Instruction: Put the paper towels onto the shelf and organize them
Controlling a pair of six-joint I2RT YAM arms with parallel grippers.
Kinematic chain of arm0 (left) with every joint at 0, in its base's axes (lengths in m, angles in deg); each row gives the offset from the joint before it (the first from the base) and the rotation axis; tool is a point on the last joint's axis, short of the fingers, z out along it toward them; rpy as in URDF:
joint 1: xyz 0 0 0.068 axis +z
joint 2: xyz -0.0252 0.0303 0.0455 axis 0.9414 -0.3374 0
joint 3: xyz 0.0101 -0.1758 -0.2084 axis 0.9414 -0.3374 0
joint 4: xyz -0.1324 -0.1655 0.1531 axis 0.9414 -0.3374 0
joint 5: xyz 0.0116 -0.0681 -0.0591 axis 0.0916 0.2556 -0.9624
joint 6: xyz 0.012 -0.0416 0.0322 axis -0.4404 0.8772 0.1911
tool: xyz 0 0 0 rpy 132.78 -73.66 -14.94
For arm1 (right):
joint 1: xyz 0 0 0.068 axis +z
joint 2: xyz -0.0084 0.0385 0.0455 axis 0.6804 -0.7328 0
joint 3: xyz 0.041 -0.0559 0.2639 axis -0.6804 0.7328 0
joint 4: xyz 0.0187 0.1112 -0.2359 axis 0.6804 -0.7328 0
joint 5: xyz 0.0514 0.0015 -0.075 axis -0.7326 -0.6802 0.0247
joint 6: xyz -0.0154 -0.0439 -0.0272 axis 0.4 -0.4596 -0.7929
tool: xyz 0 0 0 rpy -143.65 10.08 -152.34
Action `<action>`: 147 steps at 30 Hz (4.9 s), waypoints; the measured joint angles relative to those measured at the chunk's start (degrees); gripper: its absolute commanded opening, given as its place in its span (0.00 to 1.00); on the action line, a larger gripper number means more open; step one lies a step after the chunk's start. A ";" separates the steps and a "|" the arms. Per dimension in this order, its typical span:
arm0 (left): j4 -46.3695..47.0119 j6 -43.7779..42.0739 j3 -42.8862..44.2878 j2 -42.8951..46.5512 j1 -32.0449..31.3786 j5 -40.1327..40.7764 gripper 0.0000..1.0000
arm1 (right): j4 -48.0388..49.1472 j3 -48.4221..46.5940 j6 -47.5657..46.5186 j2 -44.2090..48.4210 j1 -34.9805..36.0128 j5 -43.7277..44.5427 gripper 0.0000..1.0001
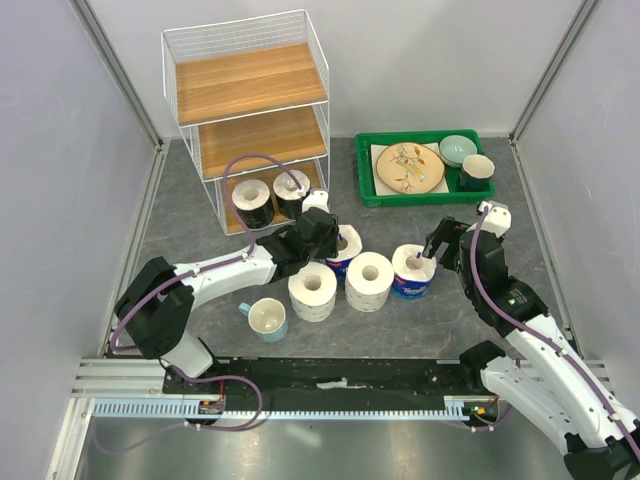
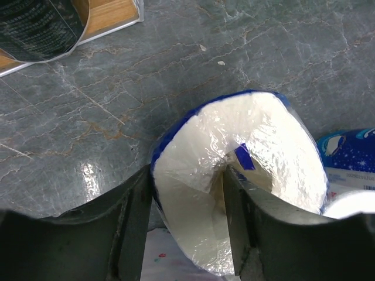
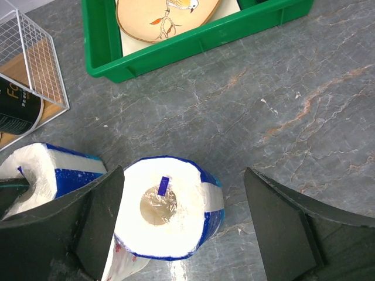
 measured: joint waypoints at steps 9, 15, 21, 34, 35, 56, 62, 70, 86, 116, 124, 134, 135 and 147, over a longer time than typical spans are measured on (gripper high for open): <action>-1.31 -0.63 0.20 1.60 0.00 0.24 0.43 | -0.07 0.00 0.02 -0.35 0.00 0.00 0.91; -2.64 -1.36 0.20 12.87 -0.09 0.31 0.41 | -0.11 0.00 0.07 0.09 0.00 -0.07 0.91; -2.64 -1.97 0.37 24.87 -0.33 1.84 0.41 | -0.11 0.00 0.35 1.01 0.00 -0.09 0.91; -2.08 -15.67 14.99 25.59 1.86 19.82 0.41 | -0.22 0.00 1.11 1.68 0.00 -0.44 0.91; -1.81 -16.39 16.06 24.63 2.82 20.28 0.41 | -0.24 0.00 1.11 1.77 0.00 -0.42 0.91; -0.79 -18.91 26.64 7.65 12.20 16.68 0.41 | -0.76 0.00 1.07 1.01 0.00 0.09 0.92; -0.28 -19.47 28.65 6.12 13.79 16.00 0.41 | -0.52 0.04 1.07 0.63 0.00 0.11 0.92; 0.42 -19.80 30.18 3.93 14.29 15.26 0.41 | -0.44 0.04 1.05 -0.15 0.00 0.09 0.92; 0.76 -20.50 32.33 1.68 14.56 15.37 0.54 | 1.97 0.20 1.07 -1.49 0.00 -0.28 0.92; 0.83 -20.70 29.73 4.17 16.57 18.36 0.73 | 2.91 1.97 1.57 -0.98 0.00 -0.39 0.91; 1.27 -21.42 29.29 6.29 16.57 18.32 0.73 | 2.91 2.01 1.77 -1.01 0.00 -0.50 0.91; 0.68 -20.11 22.99 13.27 16.50 13.46 0.73 | 2.93 2.60 1.84 -0.87 0.00 -0.46 0.92; 0.22 -19.47 21.27 15.13 16.46 12.17 0.73 | 2.91 2.60 1.99 -0.72 0.00 -0.39 0.92; -4.04 -10.60 6.32 26.77 0.26 0.76 0.73 | -1.79 -0.42 6.38 1.11 -1.42 7.15 0.94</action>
